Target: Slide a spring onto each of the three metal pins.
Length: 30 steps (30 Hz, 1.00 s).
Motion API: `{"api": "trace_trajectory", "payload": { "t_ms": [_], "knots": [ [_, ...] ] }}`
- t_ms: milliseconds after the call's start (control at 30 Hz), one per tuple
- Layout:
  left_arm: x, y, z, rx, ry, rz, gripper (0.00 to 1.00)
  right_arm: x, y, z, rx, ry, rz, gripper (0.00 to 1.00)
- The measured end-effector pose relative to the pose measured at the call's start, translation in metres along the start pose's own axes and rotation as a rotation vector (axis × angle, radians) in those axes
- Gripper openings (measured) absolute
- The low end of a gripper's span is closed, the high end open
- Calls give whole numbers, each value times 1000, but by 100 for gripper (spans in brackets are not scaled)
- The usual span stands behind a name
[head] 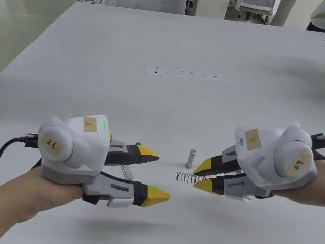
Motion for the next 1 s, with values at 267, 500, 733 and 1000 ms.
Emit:
{"api": "trace_trajectory", "payload": {
  "t_ms": [267,500,733,1000],
  "knots": [
    [7,-5,-7,-32,47,19,31,-4,-1,-3,-36,26,5,7],
    [14,-1,-7,-31,43,47,23,-6,-2,-6,-27,48,8,7],
    [20,0,-9,-24,60,58,19,-8,-3,-8,-34,57,3,7],
    [23,-1,-10,-36,87,72,10,-10,-1,-7,-33,61,9,7]
  ]
}}
Point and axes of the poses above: the centre of the closed fingertips' face, and the gripper's own axes: x roughly forward along the fingers, y roughly to its right, z roughly out of its underside, the point moved 9 cm from there along -x, roughly backward along the fingers, and after that the axes turned 5 degrees about z, right-handed, at the moved point
